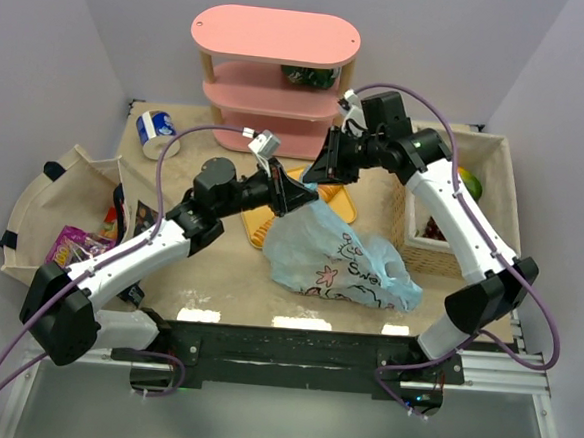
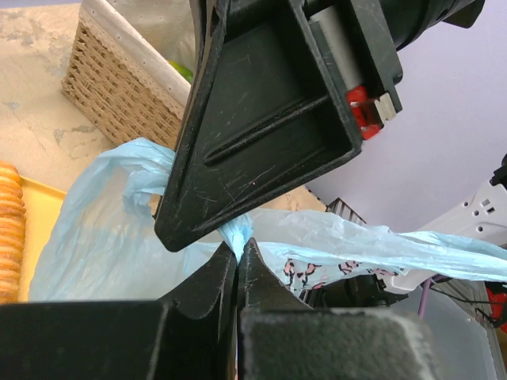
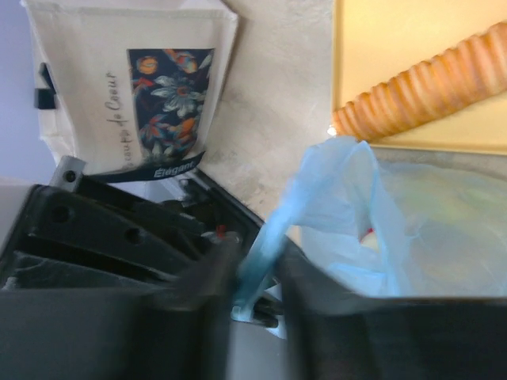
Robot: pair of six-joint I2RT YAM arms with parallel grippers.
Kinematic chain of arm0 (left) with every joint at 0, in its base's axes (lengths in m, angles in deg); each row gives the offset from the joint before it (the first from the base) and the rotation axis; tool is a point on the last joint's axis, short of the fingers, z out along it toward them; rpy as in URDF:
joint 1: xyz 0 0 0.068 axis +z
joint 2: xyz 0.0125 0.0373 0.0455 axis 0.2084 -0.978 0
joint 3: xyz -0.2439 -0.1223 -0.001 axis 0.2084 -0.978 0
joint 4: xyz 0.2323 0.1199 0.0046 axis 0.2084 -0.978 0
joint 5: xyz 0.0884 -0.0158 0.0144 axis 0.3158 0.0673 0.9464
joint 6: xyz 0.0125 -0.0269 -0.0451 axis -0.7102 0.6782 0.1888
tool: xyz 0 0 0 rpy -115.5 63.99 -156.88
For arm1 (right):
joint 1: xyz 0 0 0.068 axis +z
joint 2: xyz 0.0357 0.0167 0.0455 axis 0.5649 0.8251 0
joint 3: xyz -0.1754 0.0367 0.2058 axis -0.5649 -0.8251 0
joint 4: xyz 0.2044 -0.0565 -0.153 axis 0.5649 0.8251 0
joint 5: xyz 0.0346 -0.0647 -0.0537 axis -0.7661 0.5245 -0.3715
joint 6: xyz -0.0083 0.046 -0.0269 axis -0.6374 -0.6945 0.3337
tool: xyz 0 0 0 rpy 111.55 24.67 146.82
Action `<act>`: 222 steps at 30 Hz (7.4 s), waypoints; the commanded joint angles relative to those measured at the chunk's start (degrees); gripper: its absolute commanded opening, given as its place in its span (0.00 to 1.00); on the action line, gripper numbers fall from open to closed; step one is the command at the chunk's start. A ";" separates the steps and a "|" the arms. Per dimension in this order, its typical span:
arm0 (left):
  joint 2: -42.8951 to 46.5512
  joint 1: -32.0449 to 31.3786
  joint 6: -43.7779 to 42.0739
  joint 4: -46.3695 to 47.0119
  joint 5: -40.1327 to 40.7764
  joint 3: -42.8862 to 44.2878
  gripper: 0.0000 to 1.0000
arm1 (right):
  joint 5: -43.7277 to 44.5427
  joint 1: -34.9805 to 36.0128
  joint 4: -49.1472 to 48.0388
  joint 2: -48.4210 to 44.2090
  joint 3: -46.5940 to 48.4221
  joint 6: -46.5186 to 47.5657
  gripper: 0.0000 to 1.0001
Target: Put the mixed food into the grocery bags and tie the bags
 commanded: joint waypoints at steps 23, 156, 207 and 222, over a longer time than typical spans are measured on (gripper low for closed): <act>-0.78 4.73 -20.73 1.55 -16.21 8.72 0.93 | -12.94 -3.66 27.08 8.94 26.80 21.84 0.00; 0.09 19.41 4.86 -17.94 -3.66 -3.05 0.00 | -42.74 -7.53 -44.89 -14.08 -14.33 8.92 0.88; -7.47 22.05 -2.44 -25.86 -10.34 6.79 0.00 | -37.90 6.89 -23.28 -9.25 -20.57 38.91 0.81; -3.43 22.05 -10.69 -28.57 -11.75 6.97 0.00 | -35.21 -0.13 -22.41 -9.96 -17.59 25.03 0.00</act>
